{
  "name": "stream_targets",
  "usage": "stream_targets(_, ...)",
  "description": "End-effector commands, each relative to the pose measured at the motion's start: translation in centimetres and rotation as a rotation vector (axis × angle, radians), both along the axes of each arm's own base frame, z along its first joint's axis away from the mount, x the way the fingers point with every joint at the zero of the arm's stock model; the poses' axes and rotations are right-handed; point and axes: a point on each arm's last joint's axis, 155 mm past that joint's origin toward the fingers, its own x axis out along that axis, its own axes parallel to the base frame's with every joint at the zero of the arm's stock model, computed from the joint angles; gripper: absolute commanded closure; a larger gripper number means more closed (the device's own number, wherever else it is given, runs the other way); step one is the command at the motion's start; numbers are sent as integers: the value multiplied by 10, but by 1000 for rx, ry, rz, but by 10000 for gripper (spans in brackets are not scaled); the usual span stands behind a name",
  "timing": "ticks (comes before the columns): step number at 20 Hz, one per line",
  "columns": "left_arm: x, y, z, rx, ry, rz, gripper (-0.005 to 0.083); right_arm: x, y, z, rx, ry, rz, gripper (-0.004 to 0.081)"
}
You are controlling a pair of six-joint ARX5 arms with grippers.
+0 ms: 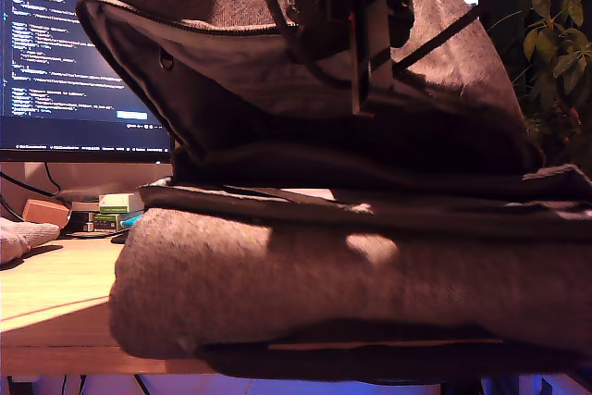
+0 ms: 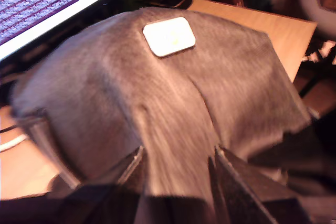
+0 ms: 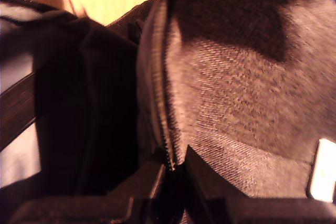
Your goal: Pack the pair of socks inside the grey Google backpack
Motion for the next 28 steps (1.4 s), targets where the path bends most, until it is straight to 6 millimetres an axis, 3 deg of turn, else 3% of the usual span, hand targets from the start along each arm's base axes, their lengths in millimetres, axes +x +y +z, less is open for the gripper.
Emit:
stream_targets(1, 6, 11, -1, 21, -15, 43, 474, 5, -2, 40, 108, -38, -27, 781)
stream_targets(5, 29, 46, -15, 77, 20, 188, 782, 3, -4, 67, 178, -8, -45, 781)
stream_targets(10, 67, 91, -15, 52, 26, 373, 797, -3, -5, 93, 206, 24, -44, 781)
stream_targets(16, 113, 141, -50, 35, 55, 552, 797, -19, 1, 120, 253, 40, -11, 781)
stream_targets(19, 136, 172, -68, -18, 51, 664, 797, -22, 1, 120, 262, 48, -8, 781)
stream_targets(20, 143, 184, -76, -12, 66, 694, 779, -22, 0, 119, 258, 50, -9, 781)
stream_targets(21, 149, 195, -85, -5, 85, 722, 699, -22, 0, 119, 258, 50, -8, 781)
stream_targets(23, 161, 216, -98, -11, 109, 788, 320, -22, 1, 119, 258, 51, -6, 781)
stream_targets(24, 167, 226, -105, -32, 134, 828, 179, -22, 1, 119, 259, 52, -6, 781)
stream_targets(25, 171, 234, -113, -26, 155, 848, 139, -22, 1, 119, 259, 52, -6, 781)
stream_targets(28, 179, 252, -138, -16, 232, 901, 139, -23, 2, 119, 259, 57, 3, 781)
